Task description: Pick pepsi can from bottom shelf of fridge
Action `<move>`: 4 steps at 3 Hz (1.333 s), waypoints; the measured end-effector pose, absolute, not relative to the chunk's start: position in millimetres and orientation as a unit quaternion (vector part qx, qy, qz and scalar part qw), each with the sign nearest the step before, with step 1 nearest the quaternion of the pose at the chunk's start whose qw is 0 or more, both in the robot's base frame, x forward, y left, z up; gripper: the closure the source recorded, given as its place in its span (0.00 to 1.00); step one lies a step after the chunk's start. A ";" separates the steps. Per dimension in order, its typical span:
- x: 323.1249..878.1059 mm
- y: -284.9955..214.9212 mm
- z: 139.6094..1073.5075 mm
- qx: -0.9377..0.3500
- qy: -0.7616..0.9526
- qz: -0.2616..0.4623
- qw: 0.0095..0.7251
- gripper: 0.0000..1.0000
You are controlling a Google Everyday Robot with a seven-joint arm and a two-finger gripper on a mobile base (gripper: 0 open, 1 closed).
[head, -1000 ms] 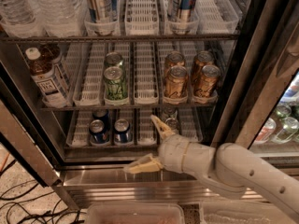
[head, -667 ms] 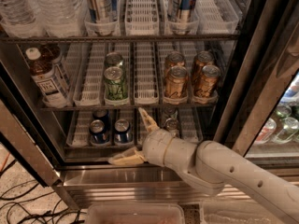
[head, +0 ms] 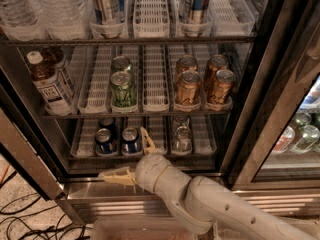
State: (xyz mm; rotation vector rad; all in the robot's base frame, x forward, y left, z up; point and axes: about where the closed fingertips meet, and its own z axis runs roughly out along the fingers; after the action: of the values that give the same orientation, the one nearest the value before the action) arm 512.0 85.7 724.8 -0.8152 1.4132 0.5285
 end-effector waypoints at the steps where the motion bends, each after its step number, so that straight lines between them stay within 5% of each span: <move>1: 524.3 77.5 703.4 -0.316 0.649 0.236 0.651 0.00; 4: 542.1 83.3 673.8 -0.263 0.657 0.196 0.678 0.00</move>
Offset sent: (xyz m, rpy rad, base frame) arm 0.0118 -0.0077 -0.0199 0.0462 0.0565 -0.0653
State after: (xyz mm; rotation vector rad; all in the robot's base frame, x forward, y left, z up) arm 542.1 83.3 673.8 -0.5913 1.4769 0.4400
